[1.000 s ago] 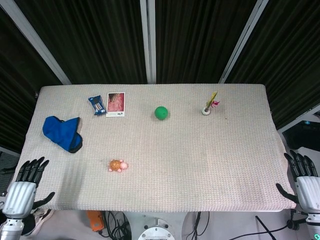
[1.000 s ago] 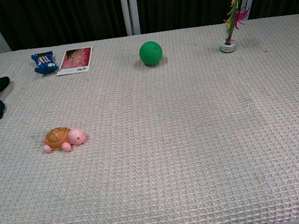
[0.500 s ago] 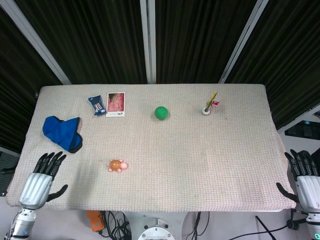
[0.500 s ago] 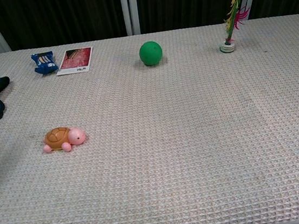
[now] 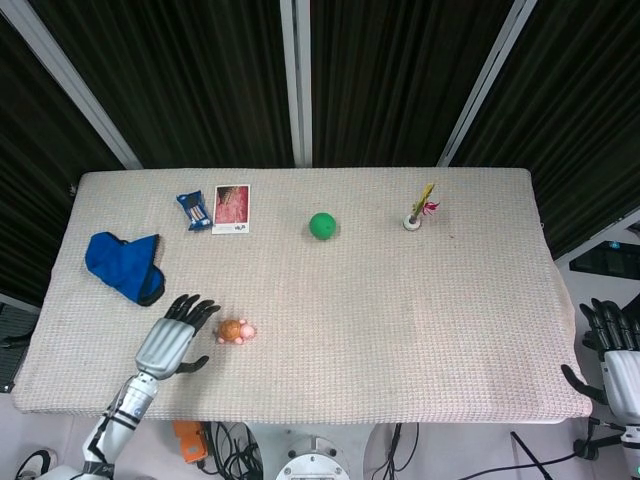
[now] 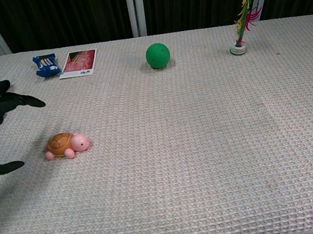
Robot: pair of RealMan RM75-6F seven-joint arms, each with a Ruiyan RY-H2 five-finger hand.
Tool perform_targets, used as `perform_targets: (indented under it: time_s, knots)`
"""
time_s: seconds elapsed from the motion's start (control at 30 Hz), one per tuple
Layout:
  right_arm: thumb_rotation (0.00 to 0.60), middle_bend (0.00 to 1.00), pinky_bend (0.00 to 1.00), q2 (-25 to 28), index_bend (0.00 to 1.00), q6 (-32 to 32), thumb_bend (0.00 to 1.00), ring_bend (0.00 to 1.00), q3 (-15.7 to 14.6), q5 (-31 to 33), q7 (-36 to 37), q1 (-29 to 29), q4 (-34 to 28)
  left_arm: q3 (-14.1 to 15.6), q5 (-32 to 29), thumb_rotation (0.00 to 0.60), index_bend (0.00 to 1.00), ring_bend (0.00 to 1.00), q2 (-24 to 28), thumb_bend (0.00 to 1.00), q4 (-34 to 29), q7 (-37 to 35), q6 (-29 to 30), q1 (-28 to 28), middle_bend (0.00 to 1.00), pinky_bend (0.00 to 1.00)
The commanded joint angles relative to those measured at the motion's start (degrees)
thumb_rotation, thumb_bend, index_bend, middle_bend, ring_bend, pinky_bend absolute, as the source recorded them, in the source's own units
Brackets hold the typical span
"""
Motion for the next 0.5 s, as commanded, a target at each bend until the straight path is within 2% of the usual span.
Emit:
perform_targets:
  time_s: [0.03, 0.3, 0.5]
  knots:
    - [0.600, 0.00, 0.00, 0.0, 0.00, -0.2, 0.15, 0.00, 0.1, 0.4, 0.8, -0.1, 0.7, -0.6, -2.7, 0.600, 0.16, 0.00, -2.0, 0.24, 0.8, 1.8, -1.7, -1.4, 0.13, 0.00]
    - [0.600, 0.00, 0.00, 0.0, 0.00, -0.7, 0.15, 0.00, 0.1, 0.7, 2.1, -0.1, 1.8, -0.3, -6.1, 0.600, 0.18, 0.00, -5.4, 0.27, 2.8, 2.8, -3.7, -3.1, 0.19, 0.00]
    - [0.600, 0.00, 0.00, -0.1, 0.00, -1.0, 0.16, 0.00, 0.3, 1.2, 2.4, -0.1, 2.3, -0.7, -6.9, 0.600, 0.24, 0.00, -7.0, 0.29, 4.5, 3.8, -3.0, -4.1, 0.25, 0.00]
